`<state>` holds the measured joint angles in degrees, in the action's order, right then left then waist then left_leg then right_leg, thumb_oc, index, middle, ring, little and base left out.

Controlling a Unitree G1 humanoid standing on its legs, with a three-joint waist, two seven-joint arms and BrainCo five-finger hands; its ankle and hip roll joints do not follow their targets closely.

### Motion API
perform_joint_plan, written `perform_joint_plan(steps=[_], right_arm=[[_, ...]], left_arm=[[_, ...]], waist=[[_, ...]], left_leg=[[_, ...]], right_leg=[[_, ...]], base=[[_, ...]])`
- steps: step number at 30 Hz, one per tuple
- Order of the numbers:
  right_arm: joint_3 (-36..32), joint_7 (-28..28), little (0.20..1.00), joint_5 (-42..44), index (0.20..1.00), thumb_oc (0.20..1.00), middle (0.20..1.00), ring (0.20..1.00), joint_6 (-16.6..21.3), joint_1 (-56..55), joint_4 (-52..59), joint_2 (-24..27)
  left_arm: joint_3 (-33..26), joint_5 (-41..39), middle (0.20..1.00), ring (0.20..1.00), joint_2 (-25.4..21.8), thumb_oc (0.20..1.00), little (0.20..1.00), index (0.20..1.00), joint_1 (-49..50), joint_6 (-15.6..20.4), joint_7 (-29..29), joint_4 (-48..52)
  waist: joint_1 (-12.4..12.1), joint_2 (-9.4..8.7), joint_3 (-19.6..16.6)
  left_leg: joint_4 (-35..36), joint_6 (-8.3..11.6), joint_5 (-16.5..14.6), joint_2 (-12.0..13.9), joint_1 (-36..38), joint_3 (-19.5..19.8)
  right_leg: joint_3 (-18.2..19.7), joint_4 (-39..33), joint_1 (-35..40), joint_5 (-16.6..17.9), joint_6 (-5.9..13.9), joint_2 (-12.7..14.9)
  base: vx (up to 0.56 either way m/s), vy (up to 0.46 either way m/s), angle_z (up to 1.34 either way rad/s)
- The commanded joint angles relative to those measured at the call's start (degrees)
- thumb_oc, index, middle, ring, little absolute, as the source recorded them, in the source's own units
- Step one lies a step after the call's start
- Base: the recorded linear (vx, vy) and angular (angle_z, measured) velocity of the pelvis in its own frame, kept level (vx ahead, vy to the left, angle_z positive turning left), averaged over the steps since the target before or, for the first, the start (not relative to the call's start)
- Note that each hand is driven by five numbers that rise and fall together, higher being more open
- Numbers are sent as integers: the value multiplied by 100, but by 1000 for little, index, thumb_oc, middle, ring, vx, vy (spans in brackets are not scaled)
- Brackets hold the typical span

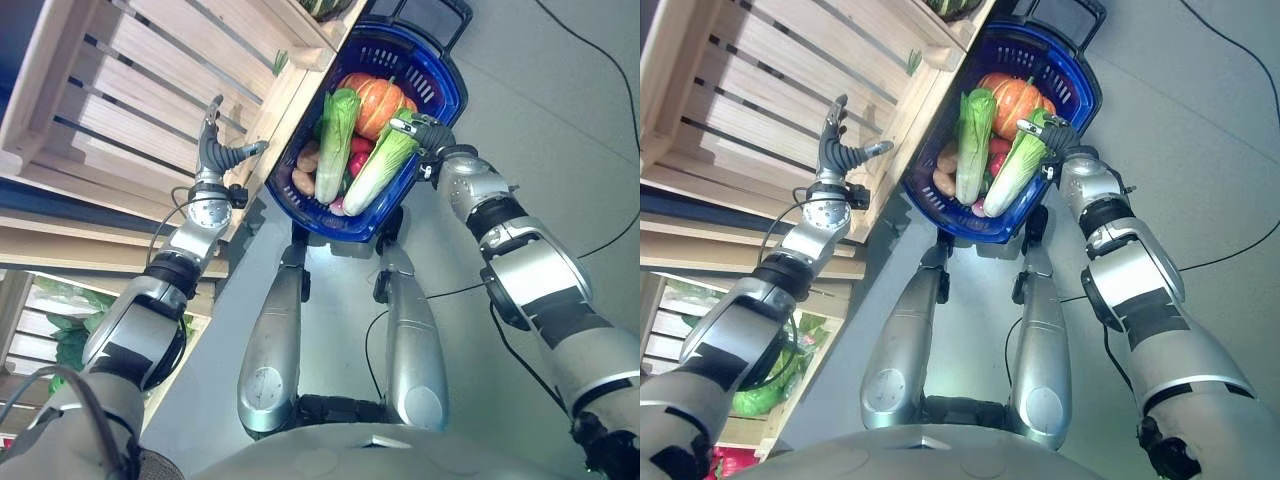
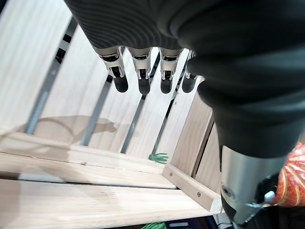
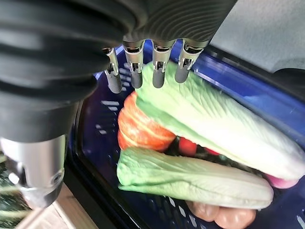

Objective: Pick up fruits and vegetables into the basket

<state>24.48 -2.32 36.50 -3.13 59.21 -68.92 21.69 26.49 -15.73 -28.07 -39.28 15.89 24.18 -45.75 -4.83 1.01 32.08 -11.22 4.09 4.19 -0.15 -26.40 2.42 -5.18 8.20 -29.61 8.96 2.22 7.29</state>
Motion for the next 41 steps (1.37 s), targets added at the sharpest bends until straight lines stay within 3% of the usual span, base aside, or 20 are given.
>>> perform_joint_plan(steps=[1, 12, 17, 22, 31, 34, 41], right_arm=[[-62, -35, 1000, -237, 1000, 1000, 1000, 1000, 455, -352, 371, 386], [-579, 150, 1000, -654, 1000, 1000, 1000, 1000, 861, -3153, 745, 268], [-977, 413, 1000, -1039, 1000, 1000, 1000, 1000, 914, -4195, 380, 151], [-1192, 529, 1000, -1596, 1000, 1000, 1000, 1000, 711, -4830, -111, -132], [-1465, 641, 1000, -2100, 1000, 1000, 1000, 1000, 47, -5241, -804, -375], [-1498, 731, 1000, -2203, 1000, 1000, 1000, 1000, -142, -5298, -976, -391], [-1555, 781, 1000, -2264, 1000, 1000, 1000, 1000, -173, -5315, -1048, -417]], left_arm=[[-347, 137, 1000, 1000, -81, 1000, 1000, 1000, 287, 90, -341, -221], [-400, 663, 1000, 1000, 43, 1000, 1000, 1000, 2164, 92, -1619, -907], [-570, 982, 1000, 1000, 279, 1000, 1000, 1000, 2890, 48, -2075, -1341], [-729, 1129, 1000, 1000, 557, 1000, 1000, 1000, 3332, 4, -2473, -1954], [-928, 1455, 1000, 1000, 873, 1000, 1000, 1000, 3614, -169, -2758, -2596], [-965, 1459, 1000, 1000, 923, 1000, 1000, 1000, 3612, -569, -2816, -2699], [-996, 1486, 1000, 1000, 990, 1000, 1000, 1000, 3595, -833, -3244, -2891]], waist=[[122, 306, -229], [382, 93, -1379], [426, 85, -1926], [470, 62, -2420], [541, -2, -2673], [559, -17, -2708], [609, -59, -2798]], left_leg=[[502, -98, -30, -289, 463, -108], [1316, -70, -147, -85, 1798, -306], [1476, -86, -207, -6, 2251, -368], [1544, -87, -322, 71, 2624, -411], [1573, -81, -539, 169, 3060, -536], [1577, -91, -587, 181, 3143, -534], [1619, -76, -650, 248, 3271, -581]], right_leg=[[-273, 206, 641, -668, 337, -122], [-185, -733, 2099, -590, 458, -86], [-180, -897, 2541, -633, 480, -123], [-174, -987, 2913, -723, 501, -138], [-169, -1134, 3336, -798, 545, -120], [-145, -1153, 3409, -813, 550, -116], [-117, -1224, 3499, -802, 582, -100]], base=[[6, 4, -8], [108, -8, -9], [158, 2, -14], [151, -15, -6], [46, -3, -6], [31, -2, 0], [38, -8, -5]])
